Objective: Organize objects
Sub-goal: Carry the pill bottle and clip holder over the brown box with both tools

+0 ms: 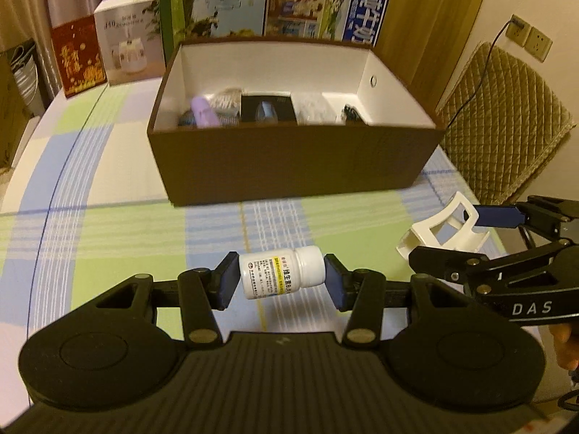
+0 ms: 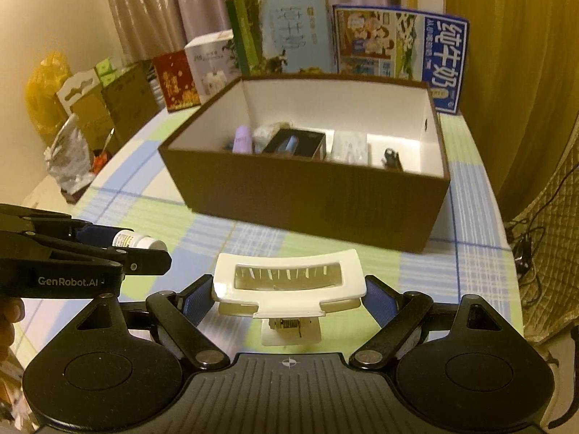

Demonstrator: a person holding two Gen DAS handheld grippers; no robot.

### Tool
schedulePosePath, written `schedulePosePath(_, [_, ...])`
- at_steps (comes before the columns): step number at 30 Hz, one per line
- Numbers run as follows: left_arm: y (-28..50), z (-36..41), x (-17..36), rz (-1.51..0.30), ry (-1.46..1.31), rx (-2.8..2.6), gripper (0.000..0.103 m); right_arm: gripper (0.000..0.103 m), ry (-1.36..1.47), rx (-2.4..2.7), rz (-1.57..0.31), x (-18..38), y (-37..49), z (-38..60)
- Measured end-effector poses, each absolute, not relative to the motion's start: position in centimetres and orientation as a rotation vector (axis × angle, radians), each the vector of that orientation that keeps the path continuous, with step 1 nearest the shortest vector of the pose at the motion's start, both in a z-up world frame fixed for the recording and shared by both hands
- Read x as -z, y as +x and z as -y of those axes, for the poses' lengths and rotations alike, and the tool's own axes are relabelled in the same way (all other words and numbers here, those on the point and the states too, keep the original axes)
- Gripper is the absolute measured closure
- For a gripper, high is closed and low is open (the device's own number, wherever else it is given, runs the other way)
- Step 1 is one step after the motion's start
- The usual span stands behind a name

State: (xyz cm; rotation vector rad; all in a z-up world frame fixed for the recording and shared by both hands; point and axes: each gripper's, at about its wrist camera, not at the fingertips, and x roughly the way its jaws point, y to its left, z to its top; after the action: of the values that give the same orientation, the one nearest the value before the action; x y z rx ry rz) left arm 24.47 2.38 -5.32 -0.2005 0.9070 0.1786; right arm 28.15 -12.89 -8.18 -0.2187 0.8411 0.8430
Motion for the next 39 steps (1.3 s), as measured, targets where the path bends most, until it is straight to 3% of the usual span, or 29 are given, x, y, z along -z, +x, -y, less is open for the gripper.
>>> schedulePosePath(18, [32.1,-5.2,1.1,-0.803,-0.099,-0.168,0.058,0.019,-0.141,-0.811,-0.73,3.8,35.3,9.2])
schedulePosePath(39, [44.2,-10.6,4.3,-0.88,-0.054,-0.189,0.058,0.019,-0.156,-0.718,-0.768,6.3,46.5,3.7])
